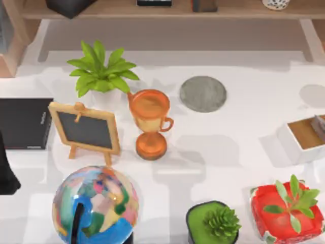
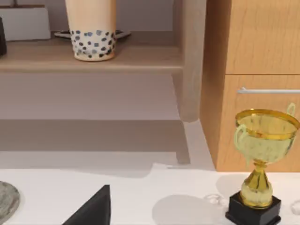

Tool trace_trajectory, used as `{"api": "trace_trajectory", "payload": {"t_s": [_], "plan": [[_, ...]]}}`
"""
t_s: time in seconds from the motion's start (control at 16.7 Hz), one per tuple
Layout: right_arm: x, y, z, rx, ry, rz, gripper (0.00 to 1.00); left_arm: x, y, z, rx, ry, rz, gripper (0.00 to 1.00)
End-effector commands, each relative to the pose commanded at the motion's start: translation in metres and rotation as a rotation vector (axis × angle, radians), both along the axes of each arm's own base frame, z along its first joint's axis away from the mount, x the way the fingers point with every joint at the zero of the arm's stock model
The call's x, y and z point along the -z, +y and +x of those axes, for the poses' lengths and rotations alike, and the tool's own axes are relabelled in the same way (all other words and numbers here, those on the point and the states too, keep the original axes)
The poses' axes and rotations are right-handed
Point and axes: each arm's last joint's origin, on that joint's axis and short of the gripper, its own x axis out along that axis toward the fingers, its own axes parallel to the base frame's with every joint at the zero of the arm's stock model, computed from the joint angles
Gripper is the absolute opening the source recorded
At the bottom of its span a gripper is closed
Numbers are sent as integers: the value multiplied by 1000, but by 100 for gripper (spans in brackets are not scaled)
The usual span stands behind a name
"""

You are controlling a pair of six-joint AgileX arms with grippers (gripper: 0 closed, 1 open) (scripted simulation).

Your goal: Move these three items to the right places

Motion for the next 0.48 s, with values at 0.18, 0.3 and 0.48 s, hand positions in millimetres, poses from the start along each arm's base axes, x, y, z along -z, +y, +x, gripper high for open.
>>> {"api": "trace_trajectory", "payload": {"t_s": [0.18,0.3,0.48], "plan": [[-2,0,0,0,-2,0,100,0,0,0,0,0,0,100],[-13,1,2,-1,-12,-1,100,0,0,0,0,0,0,100],[-41,4,10,-2,-28,-3,100,0,0,0,0,0,0,100]]}}
